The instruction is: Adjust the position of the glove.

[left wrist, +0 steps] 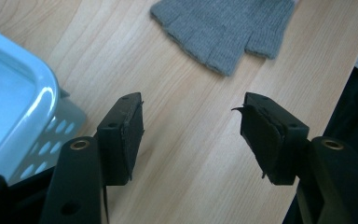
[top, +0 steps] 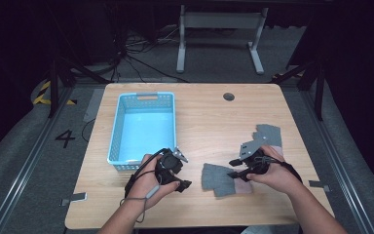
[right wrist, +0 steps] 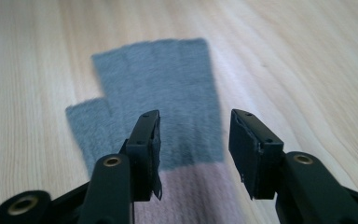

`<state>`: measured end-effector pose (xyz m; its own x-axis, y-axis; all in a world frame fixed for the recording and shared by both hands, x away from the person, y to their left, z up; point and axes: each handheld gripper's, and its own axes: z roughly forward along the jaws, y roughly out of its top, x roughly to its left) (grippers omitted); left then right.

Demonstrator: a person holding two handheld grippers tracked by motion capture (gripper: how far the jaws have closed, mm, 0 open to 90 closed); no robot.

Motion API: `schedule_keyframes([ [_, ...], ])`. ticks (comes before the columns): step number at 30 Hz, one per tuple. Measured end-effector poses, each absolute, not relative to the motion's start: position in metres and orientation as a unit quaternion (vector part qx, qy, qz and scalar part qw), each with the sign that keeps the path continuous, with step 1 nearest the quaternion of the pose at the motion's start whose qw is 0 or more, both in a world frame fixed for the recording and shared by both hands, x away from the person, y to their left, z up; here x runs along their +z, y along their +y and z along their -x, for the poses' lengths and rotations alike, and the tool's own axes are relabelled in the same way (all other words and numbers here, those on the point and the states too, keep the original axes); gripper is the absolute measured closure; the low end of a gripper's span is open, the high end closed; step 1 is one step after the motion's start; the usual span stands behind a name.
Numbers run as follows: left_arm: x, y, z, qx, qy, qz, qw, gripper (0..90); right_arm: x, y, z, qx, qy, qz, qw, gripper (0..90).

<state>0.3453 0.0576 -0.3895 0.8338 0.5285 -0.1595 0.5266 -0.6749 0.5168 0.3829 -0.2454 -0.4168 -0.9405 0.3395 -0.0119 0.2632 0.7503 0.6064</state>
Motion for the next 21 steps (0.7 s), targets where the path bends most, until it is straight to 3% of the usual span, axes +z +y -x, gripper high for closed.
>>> schedule_keyframes([
  [9,-0.388,0.051,-0.351,0.001,0.280,-0.917,0.283,40.0,-0.398,-0.275,-0.383,0.373,0.867,-0.312,0.114,59.6],
  [21,-0.388,0.048,-0.352,0.002,0.277,-0.918,0.283,39.8,-0.393,-0.305,-0.384,0.366,0.840,-0.377,0.137,82.0],
])
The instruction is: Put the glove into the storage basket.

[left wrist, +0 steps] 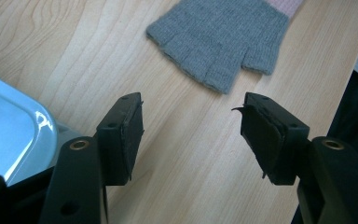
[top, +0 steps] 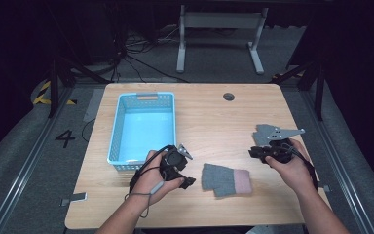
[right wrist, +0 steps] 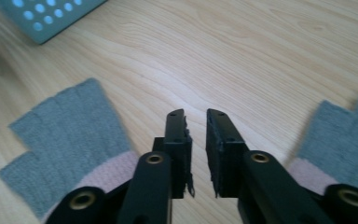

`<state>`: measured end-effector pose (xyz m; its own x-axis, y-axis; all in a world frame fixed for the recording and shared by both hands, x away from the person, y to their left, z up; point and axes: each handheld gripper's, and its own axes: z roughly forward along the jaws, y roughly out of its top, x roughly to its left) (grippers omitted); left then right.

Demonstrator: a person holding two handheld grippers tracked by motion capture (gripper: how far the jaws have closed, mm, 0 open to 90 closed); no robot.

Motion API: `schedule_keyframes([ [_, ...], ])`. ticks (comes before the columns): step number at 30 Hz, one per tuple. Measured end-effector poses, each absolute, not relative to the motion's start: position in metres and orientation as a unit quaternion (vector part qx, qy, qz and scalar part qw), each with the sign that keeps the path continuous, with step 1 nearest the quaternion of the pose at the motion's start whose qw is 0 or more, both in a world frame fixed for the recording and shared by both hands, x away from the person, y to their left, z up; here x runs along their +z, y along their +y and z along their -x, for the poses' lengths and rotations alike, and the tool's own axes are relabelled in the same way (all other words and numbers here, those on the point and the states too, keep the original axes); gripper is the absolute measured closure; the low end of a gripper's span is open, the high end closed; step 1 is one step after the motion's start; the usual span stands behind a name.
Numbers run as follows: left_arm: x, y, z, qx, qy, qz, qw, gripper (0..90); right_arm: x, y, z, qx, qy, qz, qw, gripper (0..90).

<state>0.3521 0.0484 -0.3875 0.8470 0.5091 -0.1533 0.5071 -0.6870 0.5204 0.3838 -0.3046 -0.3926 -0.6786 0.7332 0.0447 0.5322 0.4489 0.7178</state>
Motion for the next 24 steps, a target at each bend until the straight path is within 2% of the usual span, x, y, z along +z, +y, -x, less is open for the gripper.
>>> schedule_keyframes([
  [5,-0.388,0.050,-0.351,0.003,0.280,-0.917,0.284,39.7,-0.397,-0.317,-0.392,0.349,0.835,-0.402,0.141,89.4],
  [24,-0.391,0.059,-0.346,0.007,0.293,-0.915,0.279,39.3,-0.422,-0.326,-0.425,0.315,0.824,-0.449,0.142,90.0],
])
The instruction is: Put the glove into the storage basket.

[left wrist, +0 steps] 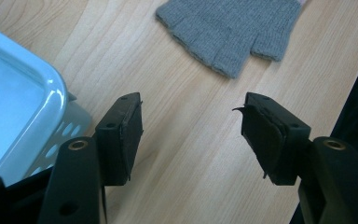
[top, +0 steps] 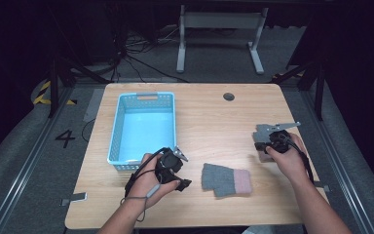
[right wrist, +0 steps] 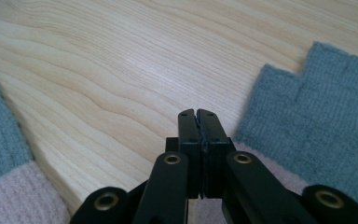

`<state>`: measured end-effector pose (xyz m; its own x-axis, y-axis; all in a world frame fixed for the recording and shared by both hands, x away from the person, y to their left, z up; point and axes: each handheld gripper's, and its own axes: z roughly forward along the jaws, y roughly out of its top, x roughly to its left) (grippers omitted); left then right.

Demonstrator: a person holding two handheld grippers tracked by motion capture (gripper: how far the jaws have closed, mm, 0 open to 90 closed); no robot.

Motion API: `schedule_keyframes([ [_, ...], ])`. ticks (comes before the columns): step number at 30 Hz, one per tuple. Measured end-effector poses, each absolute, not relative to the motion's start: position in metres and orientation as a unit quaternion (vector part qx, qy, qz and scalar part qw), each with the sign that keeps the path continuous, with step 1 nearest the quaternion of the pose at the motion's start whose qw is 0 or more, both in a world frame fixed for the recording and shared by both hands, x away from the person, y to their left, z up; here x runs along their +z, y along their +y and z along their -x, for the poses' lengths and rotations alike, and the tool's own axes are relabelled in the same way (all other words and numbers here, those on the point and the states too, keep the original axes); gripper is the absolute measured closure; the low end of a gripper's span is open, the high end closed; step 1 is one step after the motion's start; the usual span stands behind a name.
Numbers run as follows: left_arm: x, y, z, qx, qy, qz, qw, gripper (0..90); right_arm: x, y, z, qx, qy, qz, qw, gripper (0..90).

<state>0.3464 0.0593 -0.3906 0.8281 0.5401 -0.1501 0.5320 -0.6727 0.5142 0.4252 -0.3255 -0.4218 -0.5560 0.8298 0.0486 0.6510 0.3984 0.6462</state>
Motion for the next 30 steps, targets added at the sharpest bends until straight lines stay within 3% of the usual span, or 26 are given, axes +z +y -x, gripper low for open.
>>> schedule_keyframes([
  [30,-0.385,0.046,-0.357,0.000,0.269,-0.920,0.287,38.9,-0.433,-0.367,-0.405,0.278,0.818,-0.491,0.117,90.0],
])
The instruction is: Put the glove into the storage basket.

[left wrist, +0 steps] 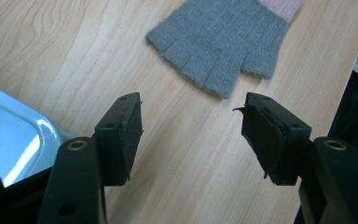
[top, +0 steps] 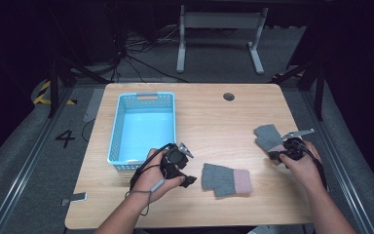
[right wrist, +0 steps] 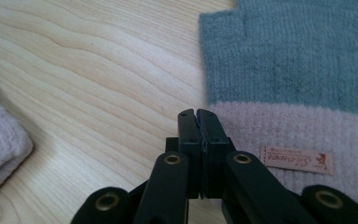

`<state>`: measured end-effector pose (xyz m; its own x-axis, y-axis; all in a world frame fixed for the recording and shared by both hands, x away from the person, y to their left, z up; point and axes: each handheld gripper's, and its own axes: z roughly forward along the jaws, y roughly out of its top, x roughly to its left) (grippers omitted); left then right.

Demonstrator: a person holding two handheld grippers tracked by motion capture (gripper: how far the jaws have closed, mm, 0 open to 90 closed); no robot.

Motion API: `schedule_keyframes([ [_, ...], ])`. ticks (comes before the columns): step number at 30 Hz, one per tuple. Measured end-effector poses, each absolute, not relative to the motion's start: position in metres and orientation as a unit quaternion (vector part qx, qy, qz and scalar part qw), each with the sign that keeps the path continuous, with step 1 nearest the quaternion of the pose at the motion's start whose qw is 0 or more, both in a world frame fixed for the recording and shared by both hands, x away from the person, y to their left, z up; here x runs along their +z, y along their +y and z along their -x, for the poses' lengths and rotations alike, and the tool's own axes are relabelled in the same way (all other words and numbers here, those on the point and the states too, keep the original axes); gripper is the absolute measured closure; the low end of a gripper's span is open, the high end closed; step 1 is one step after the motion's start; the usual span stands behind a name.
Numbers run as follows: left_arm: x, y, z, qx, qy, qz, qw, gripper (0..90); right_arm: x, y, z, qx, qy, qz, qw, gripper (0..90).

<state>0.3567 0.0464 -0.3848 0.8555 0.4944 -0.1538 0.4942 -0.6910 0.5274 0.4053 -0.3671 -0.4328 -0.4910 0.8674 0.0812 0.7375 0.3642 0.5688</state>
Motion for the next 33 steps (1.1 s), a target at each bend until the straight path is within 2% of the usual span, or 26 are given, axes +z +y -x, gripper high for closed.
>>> schedule_keyframes([
  [8,-0.384,0.046,-0.358,-0.001,0.268,-0.919,0.289,38.9,-0.429,-0.368,-0.403,0.287,0.815,-0.489,0.118,90.0],
  [12,-0.383,0.048,-0.358,0.000,0.271,-0.918,0.290,38.8,-0.419,-0.362,-0.402,0.307,0.812,-0.480,0.127,80.6],
  [13,-0.383,0.049,-0.358,0.000,0.269,-0.918,0.290,38.8,-0.413,-0.361,-0.404,0.313,0.810,-0.477,0.135,73.1],
  [14,-0.383,0.049,-0.358,-0.001,0.273,-0.917,0.291,38.8,-0.413,-0.361,-0.404,0.313,0.810,-0.477,0.135,73.1],
  [17,-0.383,0.051,-0.359,-0.002,0.277,-0.915,0.292,38.8,-0.402,-0.364,-0.413,0.325,0.796,-0.489,0.145,61.4],
  [18,-0.383,0.051,-0.359,-0.003,0.278,-0.915,0.292,38.8,-0.402,-0.364,-0.413,0.325,0.796,-0.489,0.145,61.4],
  [19,-0.383,0.052,-0.359,-0.003,0.278,-0.915,0.293,38.8,-0.399,-0.366,-0.420,0.316,0.794,-0.498,0.145,55.9],
  [33,-0.381,0.058,-0.358,0.000,0.285,-0.911,0.297,38.6,-0.408,-0.374,-0.463,0.242,0.803,-0.525,0.144,40.4],
])
